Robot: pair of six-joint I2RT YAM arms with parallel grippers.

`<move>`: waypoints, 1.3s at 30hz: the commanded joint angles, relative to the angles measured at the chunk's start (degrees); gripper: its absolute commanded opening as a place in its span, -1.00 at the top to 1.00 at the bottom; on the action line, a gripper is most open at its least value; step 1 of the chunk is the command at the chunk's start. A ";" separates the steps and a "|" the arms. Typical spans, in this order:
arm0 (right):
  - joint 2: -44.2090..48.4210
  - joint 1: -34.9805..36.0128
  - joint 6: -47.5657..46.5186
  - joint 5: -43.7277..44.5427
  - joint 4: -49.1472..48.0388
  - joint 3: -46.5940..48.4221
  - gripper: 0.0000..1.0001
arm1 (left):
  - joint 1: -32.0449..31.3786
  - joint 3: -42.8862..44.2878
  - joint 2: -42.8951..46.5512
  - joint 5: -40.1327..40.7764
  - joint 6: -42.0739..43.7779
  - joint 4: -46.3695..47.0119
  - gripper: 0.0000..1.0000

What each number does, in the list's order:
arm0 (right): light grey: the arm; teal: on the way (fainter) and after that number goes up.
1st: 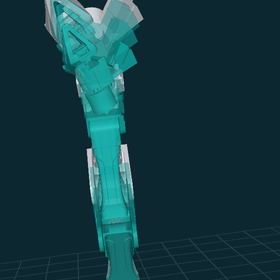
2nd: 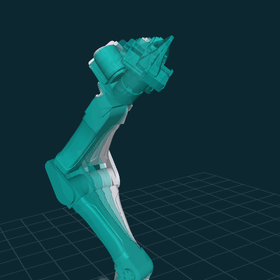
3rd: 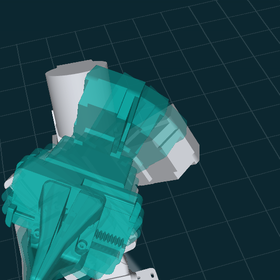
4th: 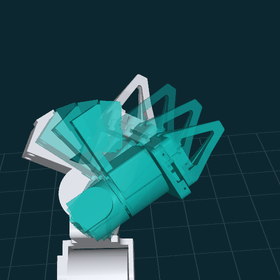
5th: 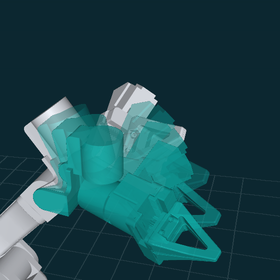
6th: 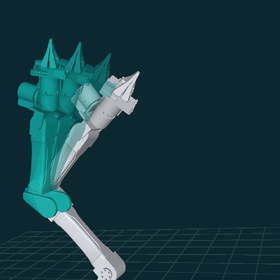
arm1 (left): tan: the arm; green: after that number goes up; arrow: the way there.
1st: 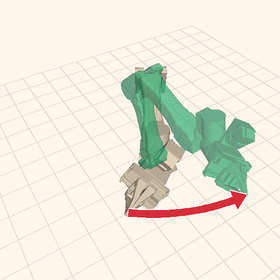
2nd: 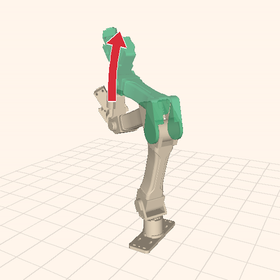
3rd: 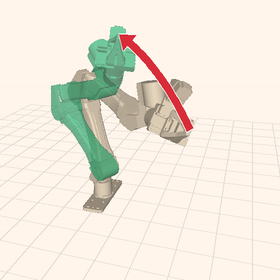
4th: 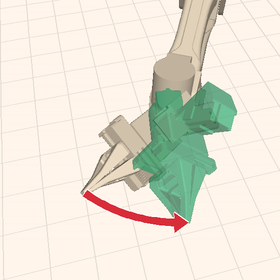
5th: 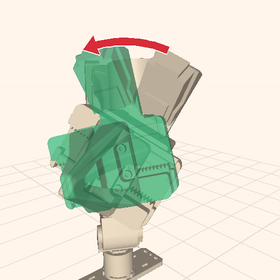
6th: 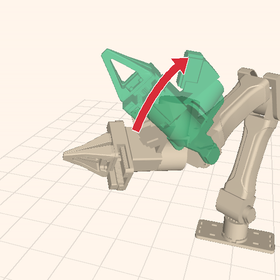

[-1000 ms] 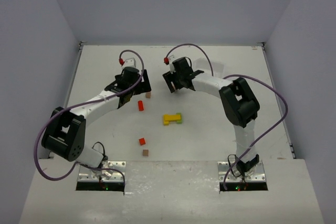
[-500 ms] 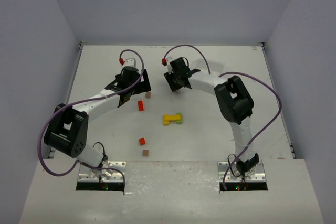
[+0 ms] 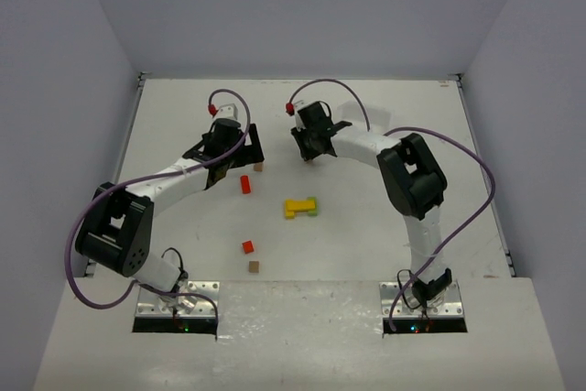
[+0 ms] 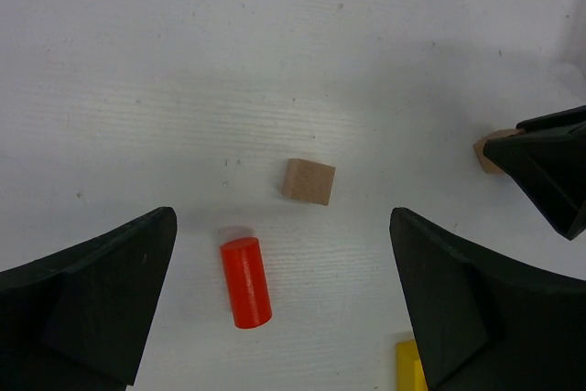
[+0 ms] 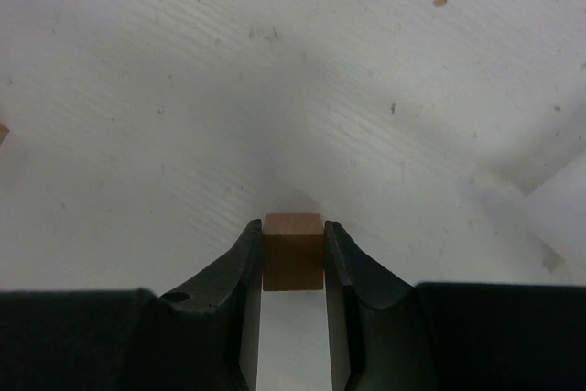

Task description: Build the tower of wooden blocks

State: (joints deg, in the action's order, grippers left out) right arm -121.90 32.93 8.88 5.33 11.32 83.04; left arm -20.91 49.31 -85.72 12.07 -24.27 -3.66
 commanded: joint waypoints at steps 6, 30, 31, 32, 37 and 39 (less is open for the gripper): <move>24.38 2.49 11.68 9.20 -1.48 -16.11 0.81 | 0.69 -4.11 7.20 0.06 -3.16 1.74 -1.00; 33.36 19.10 35.34 21.33 5.29 -25.71 0.66 | 0.69 -8.40 13.19 4.54 -8.08 0.74 -1.00; 32.75 19.10 35.62 21.35 6.00 -25.17 0.65 | 0.69 -8.49 13.02 4.54 -8.08 0.85 -1.00; 32.23 19.15 35.91 21.34 6.90 -24.66 0.65 | 0.69 -8.53 12.84 4.49 -8.13 0.95 -1.00; 30.23 20.21 37.08 21.87 9.41 -23.25 0.58 | 0.73 -8.53 12.42 4.49 -8.29 1.11 -1.00; 29.58 20.65 38.31 23.13 10.49 -22.86 0.55 | 0.70 -8.68 12.42 4.86 -8.42 1.19 -1.00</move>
State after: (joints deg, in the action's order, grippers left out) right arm -91.61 52.43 44.04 24.97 19.87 57.19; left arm -20.91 41.12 -73.73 15.88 -31.98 -5.13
